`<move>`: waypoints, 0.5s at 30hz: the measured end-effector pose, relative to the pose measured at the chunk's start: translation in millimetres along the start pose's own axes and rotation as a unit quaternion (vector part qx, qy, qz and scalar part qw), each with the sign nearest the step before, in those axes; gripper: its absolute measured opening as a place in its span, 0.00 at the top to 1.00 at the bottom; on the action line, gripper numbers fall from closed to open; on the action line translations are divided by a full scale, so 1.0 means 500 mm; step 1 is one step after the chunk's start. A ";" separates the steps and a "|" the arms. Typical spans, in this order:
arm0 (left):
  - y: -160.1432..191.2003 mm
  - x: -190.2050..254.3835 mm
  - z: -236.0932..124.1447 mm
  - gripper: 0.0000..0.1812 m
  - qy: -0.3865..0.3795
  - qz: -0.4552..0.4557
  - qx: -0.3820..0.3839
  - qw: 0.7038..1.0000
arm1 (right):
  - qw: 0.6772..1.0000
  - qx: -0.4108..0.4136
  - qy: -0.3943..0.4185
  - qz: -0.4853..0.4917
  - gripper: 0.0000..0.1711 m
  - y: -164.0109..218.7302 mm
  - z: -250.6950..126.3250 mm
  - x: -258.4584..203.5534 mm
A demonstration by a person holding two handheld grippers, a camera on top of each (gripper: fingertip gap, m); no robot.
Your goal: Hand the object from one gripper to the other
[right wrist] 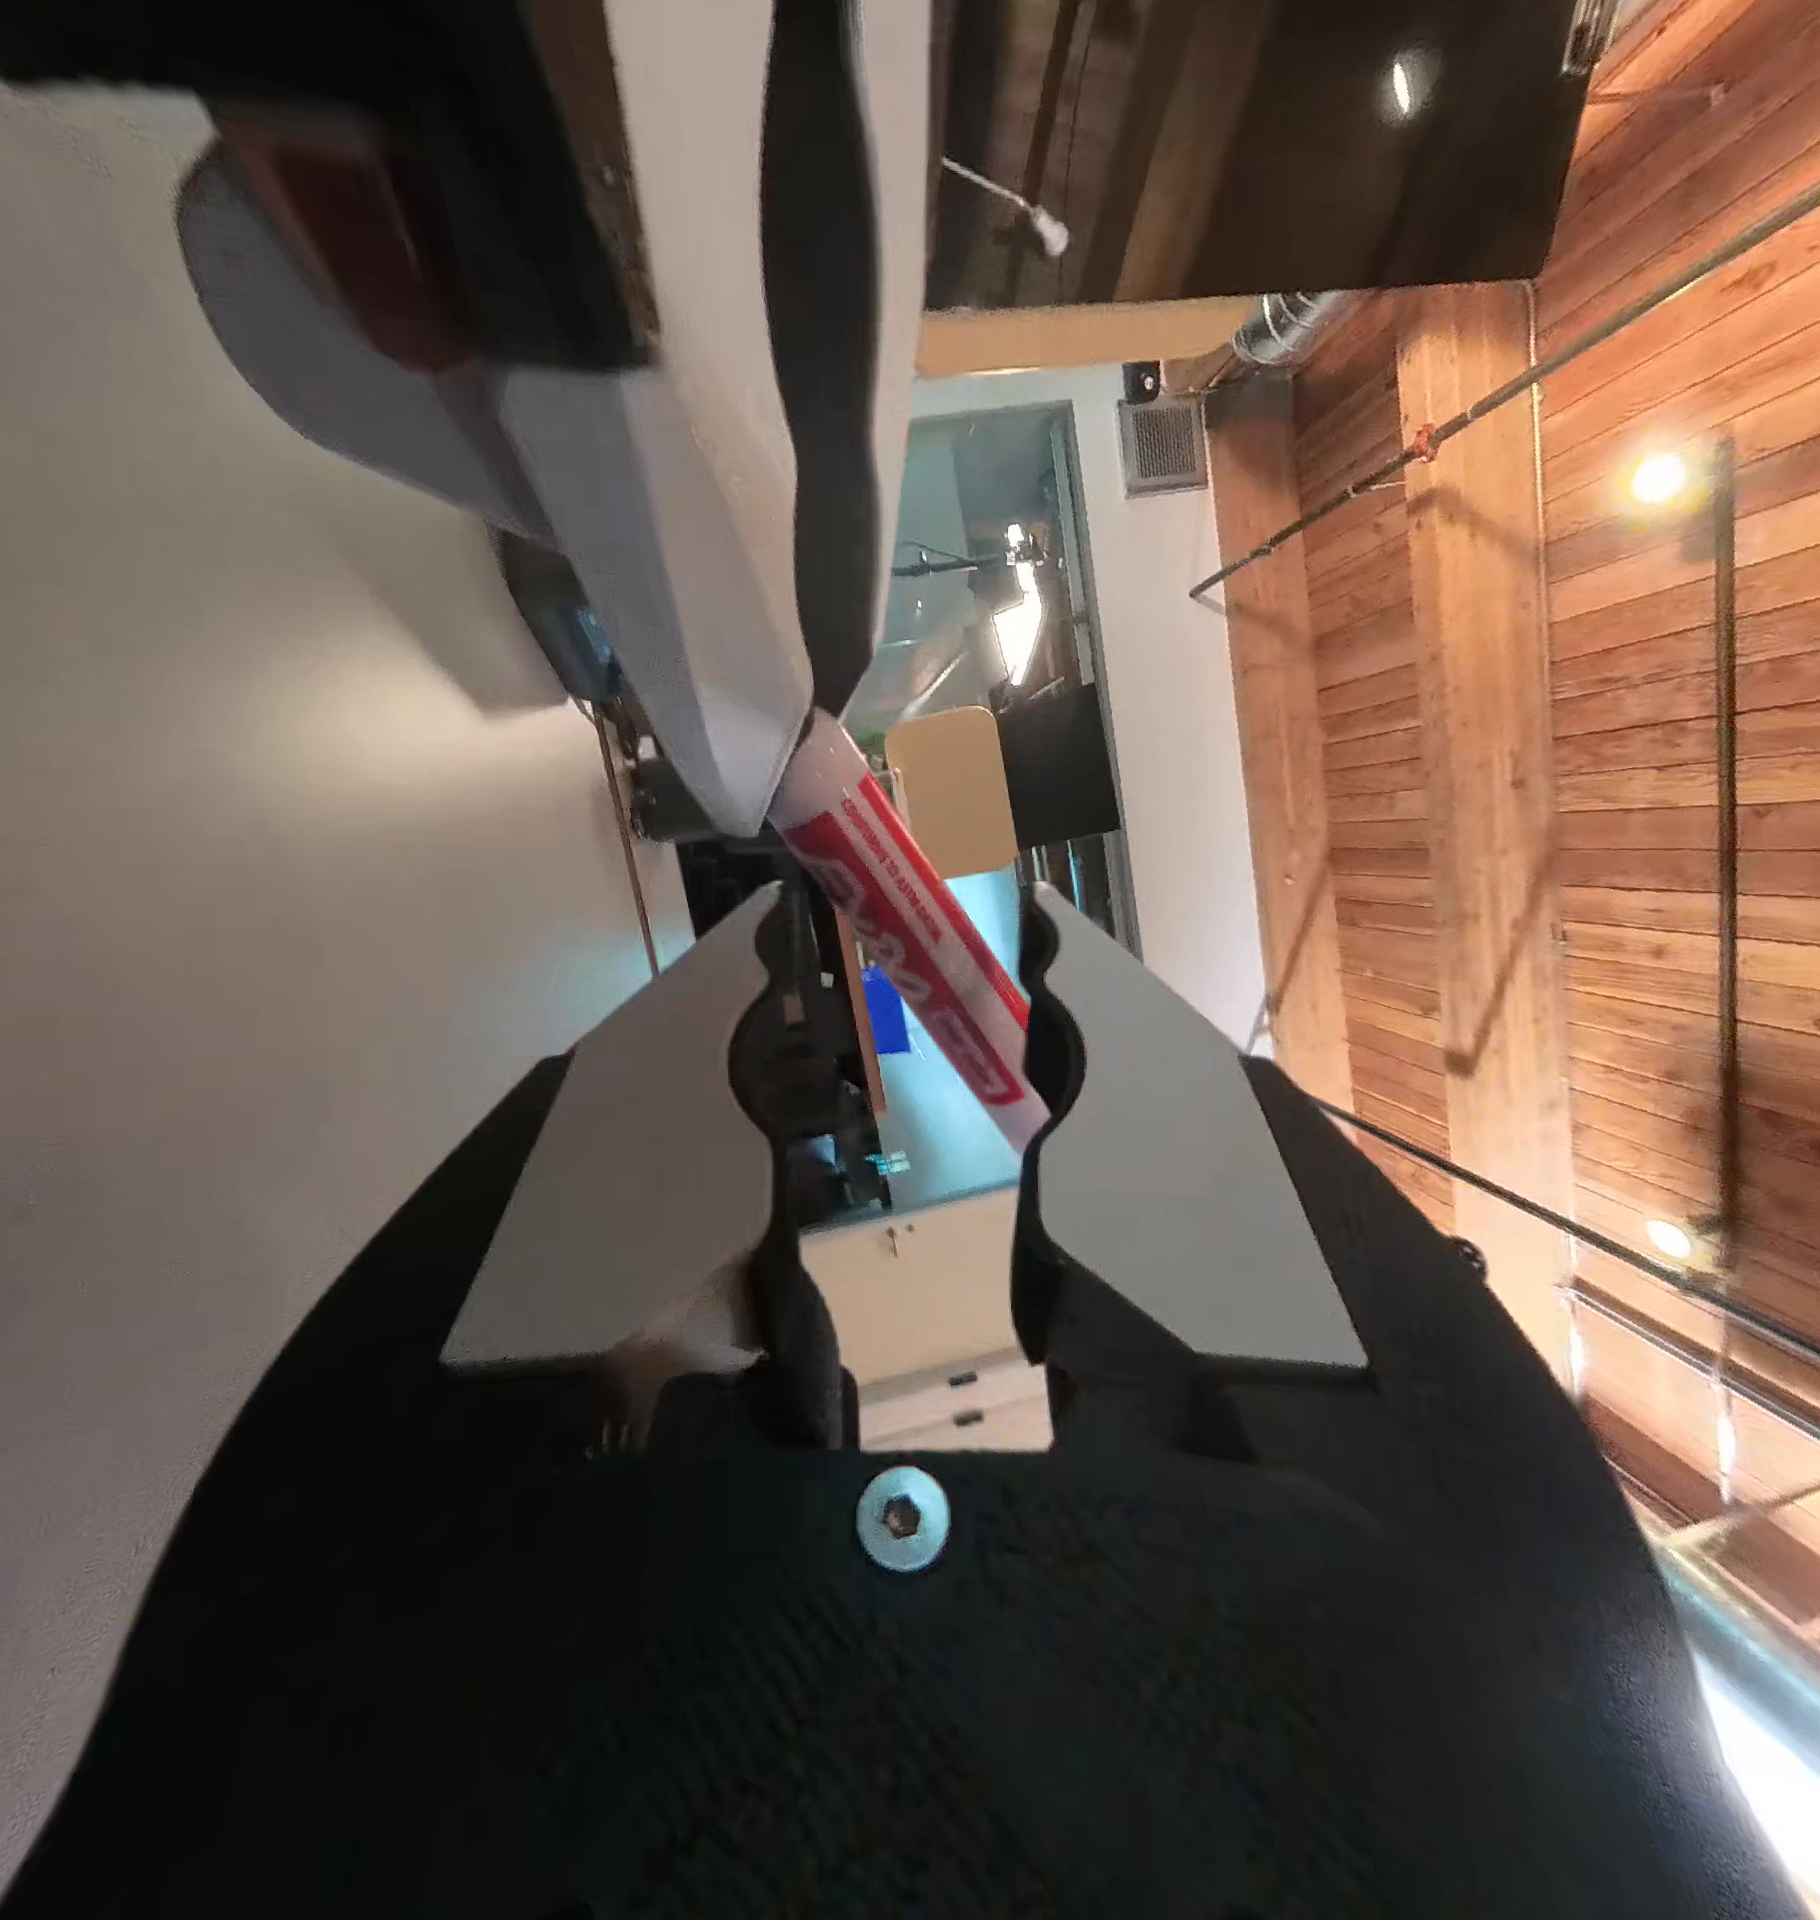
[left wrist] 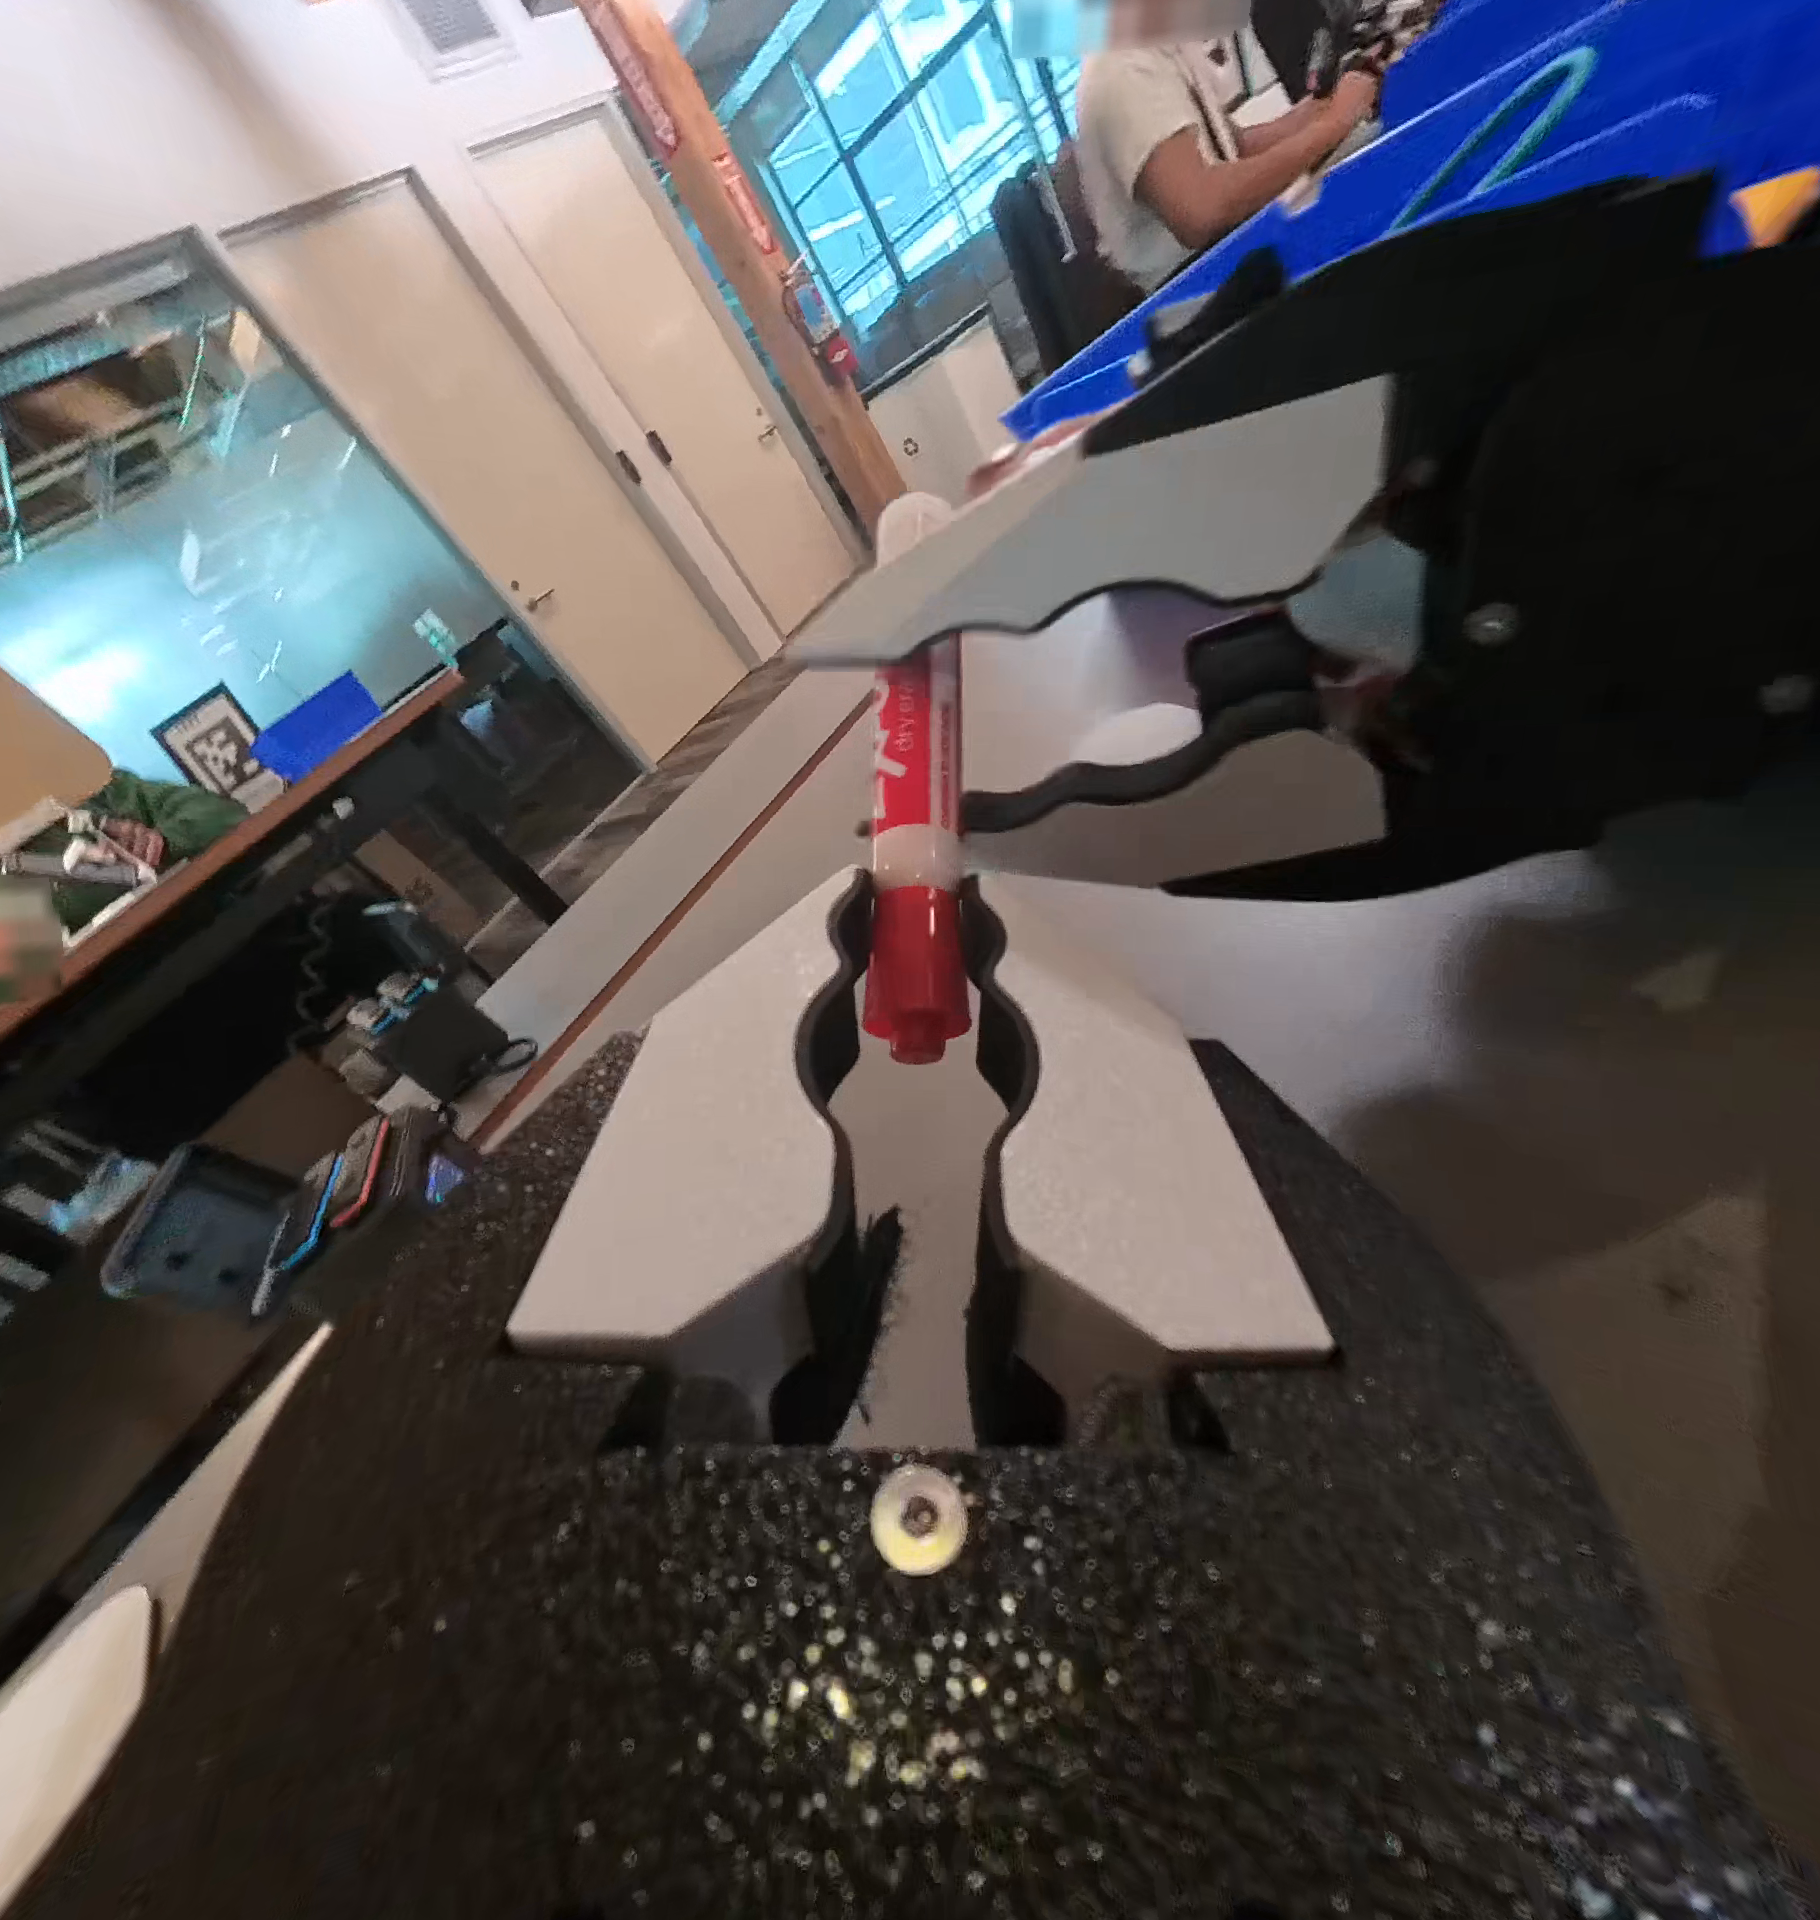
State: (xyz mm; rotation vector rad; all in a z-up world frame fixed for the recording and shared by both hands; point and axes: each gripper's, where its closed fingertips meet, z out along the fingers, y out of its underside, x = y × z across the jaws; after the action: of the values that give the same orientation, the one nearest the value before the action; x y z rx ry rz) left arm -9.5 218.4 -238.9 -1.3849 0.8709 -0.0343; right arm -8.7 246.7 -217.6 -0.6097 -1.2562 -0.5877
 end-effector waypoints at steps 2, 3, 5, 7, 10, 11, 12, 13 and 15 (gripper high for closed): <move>-0.003 0.005 0.000 0.92 -0.002 0.018 0.003 1.000 | 1.000 -0.002 -0.006 0.005 0.83 0.003 0.000 -0.003; -0.010 0.006 -0.002 0.92 -0.003 0.021 0.015 1.000 | 1.000 -0.003 -0.011 0.008 0.84 0.005 0.000 -0.007; -0.032 0.006 -0.010 0.91 -0.009 0.023 0.056 0.998 | 0.999 -0.004 -0.021 0.028 0.87 0.006 0.001 -0.011; -0.046 0.001 -0.016 0.87 -0.023 0.032 0.079 0.996 | 0.997 -0.007 -0.030 0.077 0.89 0.010 0.002 -0.010; -0.047 -0.005 -0.013 0.72 -0.042 0.049 0.077 0.995 | 0.980 -0.013 -0.042 0.194 0.90 0.025 0.003 0.003; -0.048 -0.003 -0.013 0.70 -0.043 0.052 0.078 0.995 | 0.969 -0.011 -0.050 0.242 0.90 0.029 0.003 0.006; -0.050 0.000 -0.014 0.69 -0.039 0.052 0.082 0.995 | 0.953 -0.006 -0.062 0.296 0.90 0.030 0.003 0.009; -0.051 0.001 -0.014 0.69 -0.037 0.052 0.083 0.995 | 0.932 0.002 -0.080 0.354 0.90 0.029 0.003 0.009; -0.046 0.003 -0.011 0.68 -0.033 0.049 0.076 0.995 | 0.872 0.029 -0.118 0.475 0.90 0.021 0.001 0.014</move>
State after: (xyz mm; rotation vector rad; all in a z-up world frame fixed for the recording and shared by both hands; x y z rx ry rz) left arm -1.0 208.0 -219.6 -1.1937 0.8619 0.0199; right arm -0.2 253.9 -211.5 -1.1626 -1.0216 0.3609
